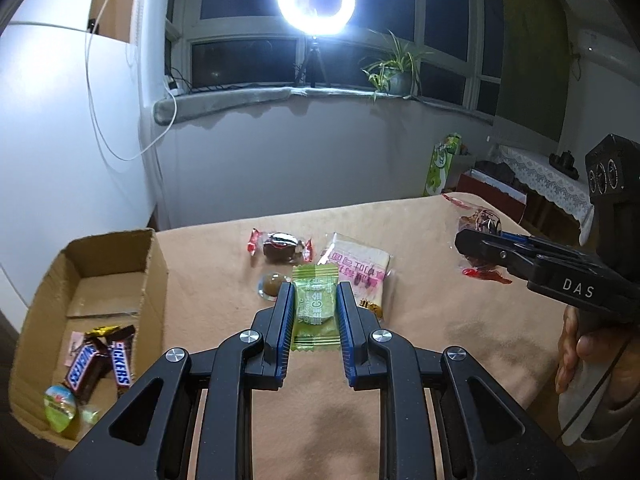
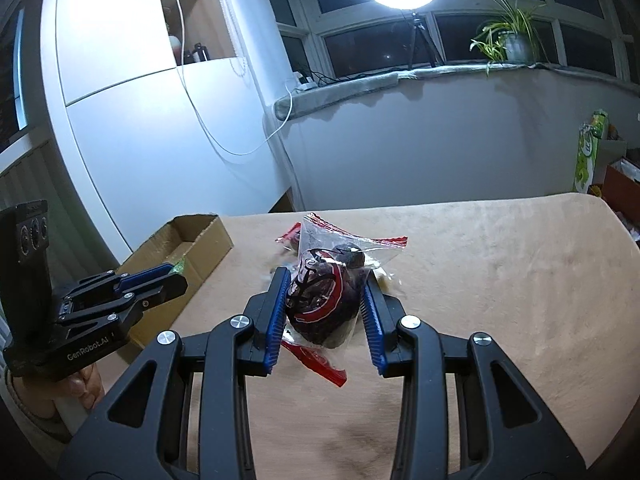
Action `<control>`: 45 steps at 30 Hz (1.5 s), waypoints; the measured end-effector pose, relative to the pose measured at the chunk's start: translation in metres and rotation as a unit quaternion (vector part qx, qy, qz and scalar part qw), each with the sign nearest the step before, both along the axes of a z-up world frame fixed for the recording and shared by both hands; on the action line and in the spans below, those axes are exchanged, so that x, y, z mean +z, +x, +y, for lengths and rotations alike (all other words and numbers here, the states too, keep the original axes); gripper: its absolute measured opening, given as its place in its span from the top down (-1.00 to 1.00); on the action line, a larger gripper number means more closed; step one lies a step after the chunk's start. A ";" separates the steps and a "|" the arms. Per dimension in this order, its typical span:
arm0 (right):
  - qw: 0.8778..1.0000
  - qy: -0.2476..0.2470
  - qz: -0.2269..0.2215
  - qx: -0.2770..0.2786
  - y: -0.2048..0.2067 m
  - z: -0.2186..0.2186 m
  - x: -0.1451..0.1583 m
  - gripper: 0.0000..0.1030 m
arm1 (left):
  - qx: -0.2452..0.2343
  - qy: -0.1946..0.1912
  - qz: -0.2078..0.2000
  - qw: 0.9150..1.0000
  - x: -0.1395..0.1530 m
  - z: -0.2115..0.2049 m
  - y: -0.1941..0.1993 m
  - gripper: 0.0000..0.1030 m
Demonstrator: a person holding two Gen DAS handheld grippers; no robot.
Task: Organize snacks
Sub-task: 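Carry both candies into the cardboard box and open both grippers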
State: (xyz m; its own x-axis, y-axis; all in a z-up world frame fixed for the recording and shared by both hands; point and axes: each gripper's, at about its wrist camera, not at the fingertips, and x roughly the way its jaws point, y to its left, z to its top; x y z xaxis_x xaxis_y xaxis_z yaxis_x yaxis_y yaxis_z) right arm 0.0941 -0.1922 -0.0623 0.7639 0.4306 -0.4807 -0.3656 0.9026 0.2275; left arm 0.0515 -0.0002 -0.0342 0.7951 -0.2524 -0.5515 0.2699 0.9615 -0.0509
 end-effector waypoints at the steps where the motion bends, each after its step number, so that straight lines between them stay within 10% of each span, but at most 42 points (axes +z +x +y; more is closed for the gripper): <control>1: 1.000 -0.002 0.000 0.003 0.000 0.003 0.001 0.30 | 0.002 -0.001 -0.001 1.000 0.001 0.002 -0.002 0.62; 42: 0.966 -0.106 -0.007 0.236 0.037 0.303 -0.004 0.24 | 0.158 -0.054 0.001 0.986 -0.031 0.191 -0.029 0.59; 45: 0.966 -0.110 -0.003 0.236 0.041 0.307 -0.011 -0.29 | 0.177 -0.052 0.009 0.983 -0.038 0.198 -0.027 -0.08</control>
State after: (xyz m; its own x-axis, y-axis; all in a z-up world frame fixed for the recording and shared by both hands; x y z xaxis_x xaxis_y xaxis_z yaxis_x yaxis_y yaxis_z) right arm 0.1348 0.1149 -0.0729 0.5112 0.6185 -0.5968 -0.7481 0.6621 0.0454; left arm 0.0249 0.1976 -0.0719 0.8340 -0.0174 -0.5515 -0.0826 0.9843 -0.1559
